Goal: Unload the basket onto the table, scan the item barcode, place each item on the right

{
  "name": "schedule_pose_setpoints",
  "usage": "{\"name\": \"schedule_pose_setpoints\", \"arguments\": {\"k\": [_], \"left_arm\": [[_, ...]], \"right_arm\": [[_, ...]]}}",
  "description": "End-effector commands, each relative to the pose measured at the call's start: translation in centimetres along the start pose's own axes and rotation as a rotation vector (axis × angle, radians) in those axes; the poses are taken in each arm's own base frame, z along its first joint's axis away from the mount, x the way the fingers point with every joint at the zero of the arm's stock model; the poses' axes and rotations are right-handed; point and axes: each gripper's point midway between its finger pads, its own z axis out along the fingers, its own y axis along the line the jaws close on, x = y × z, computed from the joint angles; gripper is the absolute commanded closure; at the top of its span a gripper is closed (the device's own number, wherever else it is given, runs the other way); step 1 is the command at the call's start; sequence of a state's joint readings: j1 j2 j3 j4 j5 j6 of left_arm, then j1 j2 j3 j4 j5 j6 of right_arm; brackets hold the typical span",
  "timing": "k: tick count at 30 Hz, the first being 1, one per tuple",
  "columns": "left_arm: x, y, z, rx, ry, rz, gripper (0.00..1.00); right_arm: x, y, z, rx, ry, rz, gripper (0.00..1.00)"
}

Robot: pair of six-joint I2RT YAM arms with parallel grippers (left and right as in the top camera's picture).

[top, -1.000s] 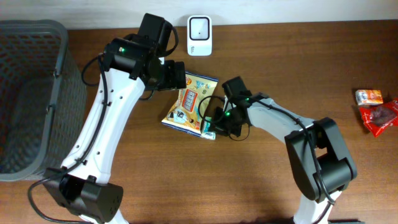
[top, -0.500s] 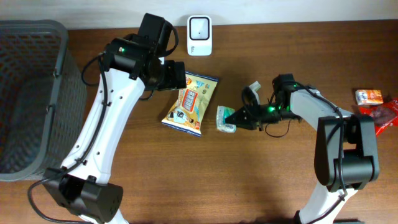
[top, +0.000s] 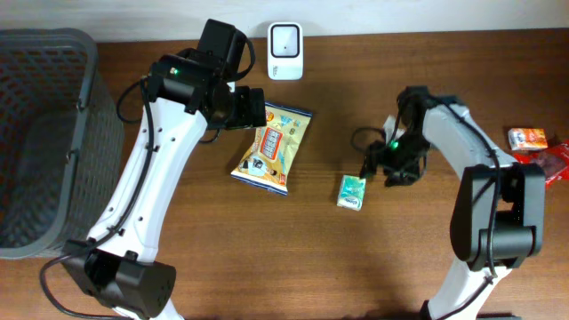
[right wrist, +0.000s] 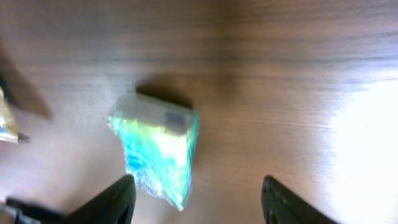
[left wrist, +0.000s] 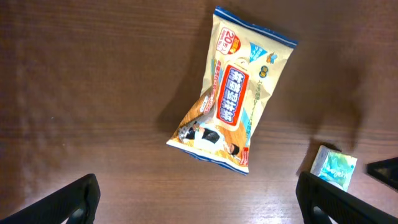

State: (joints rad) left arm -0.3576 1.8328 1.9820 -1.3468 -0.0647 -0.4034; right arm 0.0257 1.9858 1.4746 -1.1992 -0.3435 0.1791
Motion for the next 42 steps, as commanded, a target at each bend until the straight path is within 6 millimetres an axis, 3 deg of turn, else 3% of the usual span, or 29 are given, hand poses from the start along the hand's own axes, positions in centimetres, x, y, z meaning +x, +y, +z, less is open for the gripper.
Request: {"name": "schedule_pose_setpoints", "arguments": {"k": [1, 3, 4, 6, 9, 12, 15, 18, 20, 24, 25, 26, 27, 28, 32, 36, 39, 42], "left_arm": [[-0.1, 0.3, 0.3, -0.014, 0.002, 0.014, 0.01], [-0.1, 0.3, 0.3, -0.014, 0.002, 0.014, 0.01], [-0.1, 0.3, 0.3, -0.014, 0.002, 0.014, 0.01], [-0.1, 0.3, 0.3, -0.014, 0.002, 0.014, 0.01], [-0.1, 0.3, 0.3, -0.014, 0.002, 0.014, 0.01], [-0.1, 0.3, 0.3, -0.014, 0.002, 0.014, 0.01], [-0.1, 0.3, 0.3, -0.014, 0.002, 0.014, 0.01], [-0.1, 0.3, 0.3, -0.014, 0.002, 0.014, 0.01], [-0.1, 0.3, 0.3, -0.014, 0.002, 0.014, 0.01], [-0.1, 0.3, 0.3, -0.014, 0.002, 0.014, 0.01], [-0.1, 0.3, 0.3, -0.014, 0.002, 0.014, 0.01], [-0.1, 0.3, 0.3, -0.014, 0.002, 0.014, 0.01], [-0.1, 0.3, 0.3, -0.014, 0.002, 0.014, 0.01], [-0.1, 0.3, 0.3, -0.014, 0.002, 0.014, 0.01], [-0.1, 0.3, 0.3, -0.014, 0.002, 0.014, 0.01], [-0.1, 0.3, 0.3, -0.014, 0.002, 0.014, 0.01], [-0.1, 0.3, 0.3, -0.014, 0.002, 0.014, 0.01], [-0.1, 0.3, 0.3, -0.014, 0.002, 0.014, 0.01]], "right_arm": [[-0.9, 1.0, -3.7, 0.111, -0.059, -0.060, 0.37], [-0.3, 1.9, -3.6, 0.150, -0.046, -0.096, 0.37], [0.8, 3.7, -2.4, 0.165, -0.013, -0.155, 0.44], [1.8, 5.1, -0.7, 0.214, -0.008, -0.174, 0.46], [1.8, 4.3, 1.9, 0.374, -0.096, -0.036, 0.52], [2.4, 4.8, 4.4, 0.386, -0.119, -0.032, 0.60], [1.5, 5.2, 6.4, 0.444, -0.223, -0.099, 0.60], [1.0, 4.8, 6.5, 0.530, -0.294, -0.140, 0.59], [0.9, 4.6, 6.3, 0.542, -0.302, -0.138, 0.64], [0.2, 2.5, 6.0, 0.635, -0.384, -0.080, 0.66], [0.3, 2.4, 6.3, 0.631, -0.378, -0.080, 0.73], [0.5, 2.5, 6.6, 0.618, -0.365, -0.080, 0.89], [0.7, 2.8, 6.8, 0.599, -0.351, -0.079, 0.96], [0.9, 3.0, 7.0, 0.583, -0.341, -0.079, 0.96], [-0.1, 5.7, 3.3, 0.459, -0.344, -0.044, 0.96], [-0.9, 12.0, -1.0, -0.051, -0.218, -0.216, 0.96], [-1.8, 11.8, -1.9, -0.249, -0.179, -0.200, 0.96], [-1.3, 11.7, -0.9, -0.462, -0.128, -0.227, 0.96]]}}
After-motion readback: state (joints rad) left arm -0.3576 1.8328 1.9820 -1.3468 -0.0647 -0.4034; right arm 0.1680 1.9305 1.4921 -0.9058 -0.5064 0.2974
